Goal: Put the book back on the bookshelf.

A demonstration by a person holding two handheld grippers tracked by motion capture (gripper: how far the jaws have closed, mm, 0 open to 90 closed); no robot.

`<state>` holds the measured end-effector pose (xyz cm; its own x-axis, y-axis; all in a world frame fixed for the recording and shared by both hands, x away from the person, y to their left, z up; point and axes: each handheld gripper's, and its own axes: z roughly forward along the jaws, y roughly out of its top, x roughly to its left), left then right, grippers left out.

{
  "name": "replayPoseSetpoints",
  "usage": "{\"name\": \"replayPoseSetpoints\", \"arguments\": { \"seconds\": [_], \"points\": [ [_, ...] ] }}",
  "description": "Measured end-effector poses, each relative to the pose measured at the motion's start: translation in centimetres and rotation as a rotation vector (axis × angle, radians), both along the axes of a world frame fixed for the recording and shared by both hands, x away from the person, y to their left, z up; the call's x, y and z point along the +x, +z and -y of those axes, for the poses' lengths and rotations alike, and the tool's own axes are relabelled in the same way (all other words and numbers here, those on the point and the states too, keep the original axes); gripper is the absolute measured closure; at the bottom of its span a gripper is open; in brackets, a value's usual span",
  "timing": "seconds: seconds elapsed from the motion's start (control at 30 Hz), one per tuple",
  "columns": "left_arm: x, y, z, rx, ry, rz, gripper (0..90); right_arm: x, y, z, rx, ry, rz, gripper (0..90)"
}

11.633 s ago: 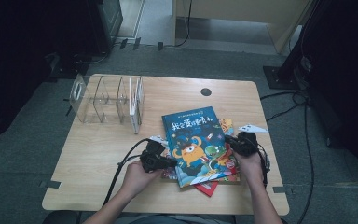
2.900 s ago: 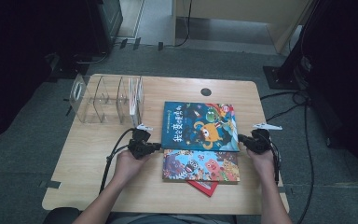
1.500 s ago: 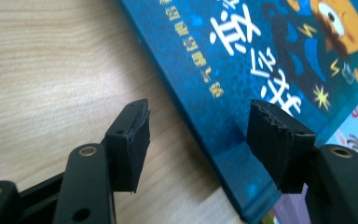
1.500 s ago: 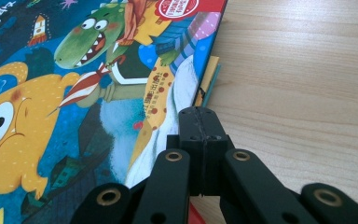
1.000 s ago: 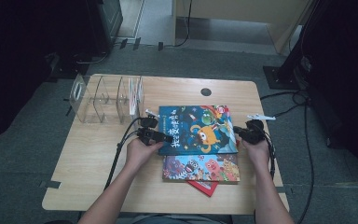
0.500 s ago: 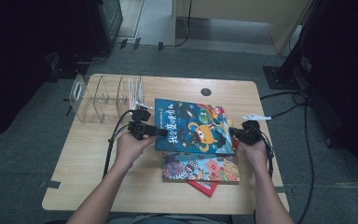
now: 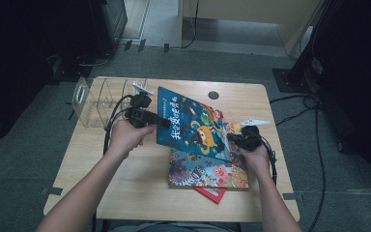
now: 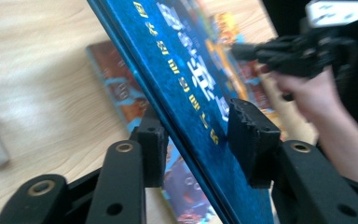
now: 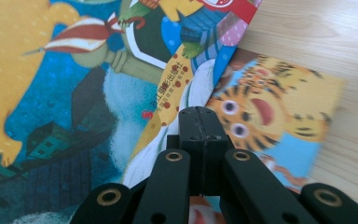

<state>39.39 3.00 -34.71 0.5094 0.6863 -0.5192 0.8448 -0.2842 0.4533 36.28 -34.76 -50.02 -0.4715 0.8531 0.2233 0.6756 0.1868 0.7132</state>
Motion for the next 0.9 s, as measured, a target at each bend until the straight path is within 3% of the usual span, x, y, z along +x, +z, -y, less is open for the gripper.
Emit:
{"name": "replayPoseSetpoints", "arguments": {
  "seconds": [0.17, 0.23, 0.33, 0.4, 0.47, 0.6, 0.67, 0.9],
  "points": [
    [1.2, 1.9, 0.7, 0.0, -0.009, -0.047, 65.1, 0.0, 0.1, -1.4, -0.02, 0.032, 0.016, 90.0],
    [1.5, 2.3, 1.2, 0.028, -0.013, -0.055, 67.3, -0.1, 0.1, -2.0, -0.02, 0.044, 0.026, 90.0],
    [1.9, 2.7, 2.0, 0.054, -0.026, -0.07, 68.5, -0.1, 0.2, -2.8, -0.036, 0.059, 0.038, 90.0],
    [2.4, 2.8, 2.0, 0.028, -0.006, -0.095, 70.9, -0.2, 0.3, -3.0, -0.045, 0.062, 0.039, 90.0],
    [2.9, 2.7, 2.2, 0.039, -0.041, -0.112, 72.0, -0.2, 0.2, -3.1, -0.045, 0.066, 0.042, 90.0],
    [3.5, 3.1, 2.7, 0.074, -0.02, -0.152, 72.0, -0.2, 0.3, -3.5, -0.068, 0.07, 0.05, 90.0],
    [3.8, 3.3, 2.7, 0.063, -0.016, -0.182, 73.7, -0.2, 0.3, -3.5, -0.068, 0.073, 0.052, 89.9],
    [5.0, 3.9, 2.4, 0.048, -0.003, -0.243, 79.4, -0.1, 0.4, -3.3, -0.032, 0.084, 0.052, 75.4]
  ]
}}
